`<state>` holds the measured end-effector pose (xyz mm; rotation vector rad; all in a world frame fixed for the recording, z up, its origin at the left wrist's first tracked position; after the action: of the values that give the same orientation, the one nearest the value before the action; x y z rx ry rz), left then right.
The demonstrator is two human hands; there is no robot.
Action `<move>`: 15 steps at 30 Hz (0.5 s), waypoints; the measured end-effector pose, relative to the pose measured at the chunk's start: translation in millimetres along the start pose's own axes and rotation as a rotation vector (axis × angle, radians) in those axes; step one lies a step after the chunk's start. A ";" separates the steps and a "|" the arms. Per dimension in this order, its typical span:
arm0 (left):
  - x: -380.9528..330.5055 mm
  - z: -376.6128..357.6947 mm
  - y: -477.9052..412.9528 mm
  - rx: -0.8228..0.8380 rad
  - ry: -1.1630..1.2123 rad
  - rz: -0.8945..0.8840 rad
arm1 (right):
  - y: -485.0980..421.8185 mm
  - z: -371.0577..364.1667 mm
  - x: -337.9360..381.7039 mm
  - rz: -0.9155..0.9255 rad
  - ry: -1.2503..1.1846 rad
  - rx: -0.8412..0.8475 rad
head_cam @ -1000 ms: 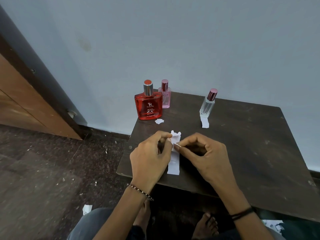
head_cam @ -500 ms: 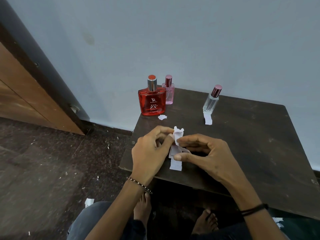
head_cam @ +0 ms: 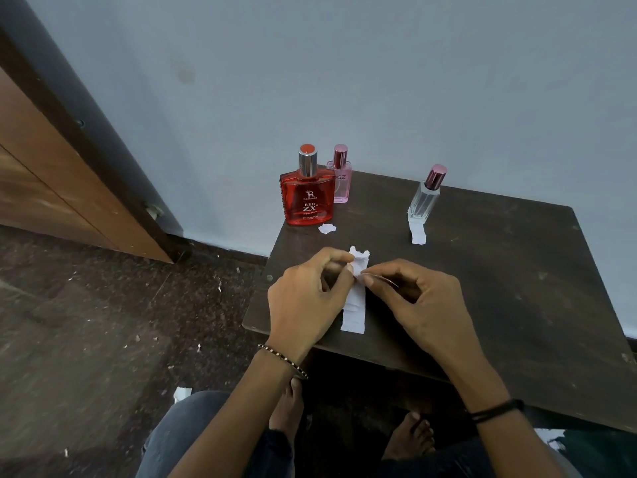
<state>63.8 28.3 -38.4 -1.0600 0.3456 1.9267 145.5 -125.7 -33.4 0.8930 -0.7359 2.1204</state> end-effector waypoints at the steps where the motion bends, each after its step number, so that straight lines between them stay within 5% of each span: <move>1: -0.9 0.0 0.5 -0.008 -0.013 -0.008 | 0.7 -0.9 0.9 -0.001 0.010 -0.023; 15: -22.6 -5.9 12.5 -0.121 -0.350 -0.319 | 0.9 -8.2 -7.4 -0.198 -0.024 -0.135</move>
<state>62.4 4.9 -26.2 -0.7769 -0.1313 1.8133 145.6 -123.3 -44.2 0.8821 -0.7612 1.8671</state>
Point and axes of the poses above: each hand's wrist, its own y-axis away from the middle knuckle, its own z-axis out of the back of the hand, x = y × z, the point moved 6 cm from there along -y, towards the middle knuckle, and after that the axes turned 6 degrees about y, right-handed, at the moved point
